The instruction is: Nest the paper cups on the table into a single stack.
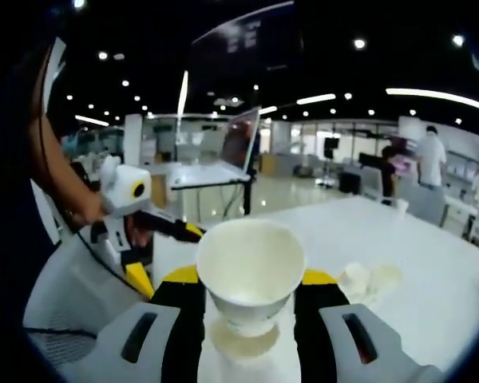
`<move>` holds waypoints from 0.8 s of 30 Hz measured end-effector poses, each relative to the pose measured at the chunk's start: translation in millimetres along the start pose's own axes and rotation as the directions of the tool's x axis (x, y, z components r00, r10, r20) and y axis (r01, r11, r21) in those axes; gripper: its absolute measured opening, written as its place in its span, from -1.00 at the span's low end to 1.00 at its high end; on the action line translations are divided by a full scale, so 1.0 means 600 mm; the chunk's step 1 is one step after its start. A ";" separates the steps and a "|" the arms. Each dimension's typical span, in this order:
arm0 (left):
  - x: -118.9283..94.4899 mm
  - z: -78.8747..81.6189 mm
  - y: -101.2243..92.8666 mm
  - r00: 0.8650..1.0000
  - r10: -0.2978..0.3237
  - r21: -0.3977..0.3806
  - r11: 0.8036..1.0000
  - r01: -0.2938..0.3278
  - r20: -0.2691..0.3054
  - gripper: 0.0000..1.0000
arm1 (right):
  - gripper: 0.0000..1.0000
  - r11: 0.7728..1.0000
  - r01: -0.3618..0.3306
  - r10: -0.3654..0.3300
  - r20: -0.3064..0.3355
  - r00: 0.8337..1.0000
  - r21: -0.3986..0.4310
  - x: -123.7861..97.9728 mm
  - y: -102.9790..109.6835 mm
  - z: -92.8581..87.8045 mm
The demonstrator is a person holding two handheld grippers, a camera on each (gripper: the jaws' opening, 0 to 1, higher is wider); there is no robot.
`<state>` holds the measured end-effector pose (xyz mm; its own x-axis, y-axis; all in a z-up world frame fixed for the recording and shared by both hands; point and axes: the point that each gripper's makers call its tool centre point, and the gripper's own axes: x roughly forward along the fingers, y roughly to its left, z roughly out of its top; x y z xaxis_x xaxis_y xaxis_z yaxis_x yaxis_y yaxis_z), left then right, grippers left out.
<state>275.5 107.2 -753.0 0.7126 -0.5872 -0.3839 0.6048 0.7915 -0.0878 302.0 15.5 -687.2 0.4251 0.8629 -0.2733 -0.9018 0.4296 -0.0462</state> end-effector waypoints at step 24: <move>0.001 -0.003 0.001 1.000 -0.001 -0.004 1.000 0.001 -0.005 0.93 | -0.18 0.999 0.023 -0.021 -0.063 0.998 0.039 0.018 -0.001 -0.075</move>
<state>275.7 107.9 -755.2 0.7103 -0.5869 -0.3886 0.6039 0.7918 -0.0918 303.4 12.4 -733.2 0.4380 0.8355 -0.3318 -0.8881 0.4595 -0.0154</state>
